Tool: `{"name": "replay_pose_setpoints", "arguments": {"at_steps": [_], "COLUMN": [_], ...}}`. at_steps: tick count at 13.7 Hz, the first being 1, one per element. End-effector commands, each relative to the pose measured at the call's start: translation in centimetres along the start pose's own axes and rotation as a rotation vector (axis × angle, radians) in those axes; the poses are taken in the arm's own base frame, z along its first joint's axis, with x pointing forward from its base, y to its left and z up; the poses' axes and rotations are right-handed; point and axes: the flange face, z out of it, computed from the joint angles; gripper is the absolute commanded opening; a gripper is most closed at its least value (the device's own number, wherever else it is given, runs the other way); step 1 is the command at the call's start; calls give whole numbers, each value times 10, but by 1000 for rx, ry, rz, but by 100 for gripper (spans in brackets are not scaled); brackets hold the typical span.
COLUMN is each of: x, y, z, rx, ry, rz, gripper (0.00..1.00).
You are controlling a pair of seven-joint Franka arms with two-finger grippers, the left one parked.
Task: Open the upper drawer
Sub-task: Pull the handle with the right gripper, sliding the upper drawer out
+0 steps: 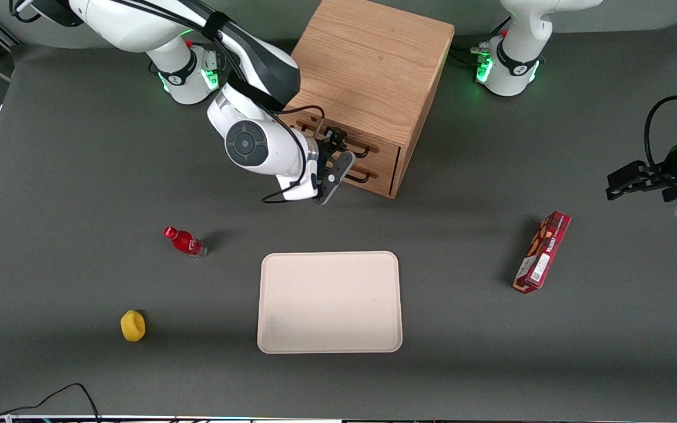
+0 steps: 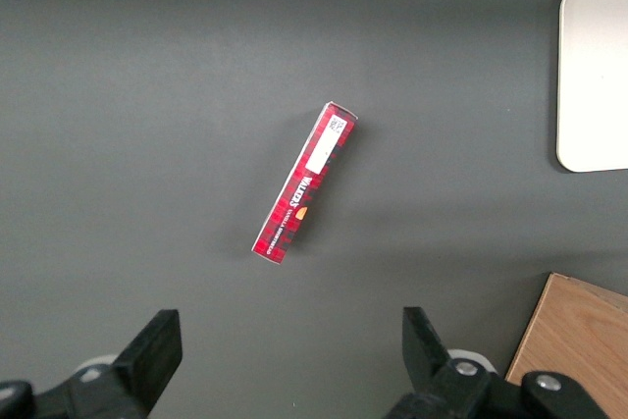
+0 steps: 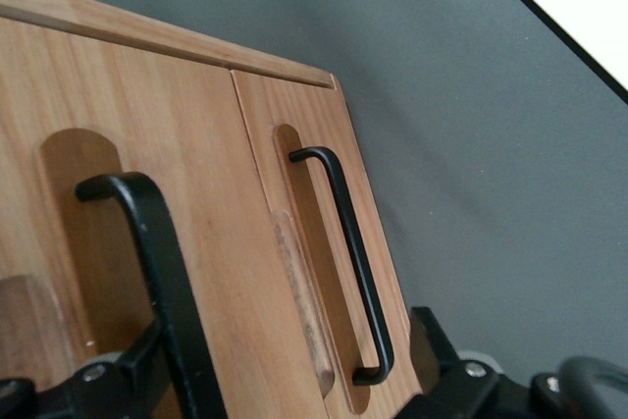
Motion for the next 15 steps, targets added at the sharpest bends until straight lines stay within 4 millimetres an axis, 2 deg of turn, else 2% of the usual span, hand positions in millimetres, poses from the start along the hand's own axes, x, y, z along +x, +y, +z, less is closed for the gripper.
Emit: {"name": "replay_pose_setpoints", "arguments": {"at_steps": [1,3,5,9,13,15], "x": [19,29,33,36,34,37], "y": [35,54,79,117,144,152], "z": [-10,-26,-40,-60,-73,-76], "rx": [-24,-12,-8,-7,-30,-30], "ry": [43,79,81,88,111,124], "rz": [-3,16,45,51,38,18], "gripper": [100,100,100,100,100,100]}}
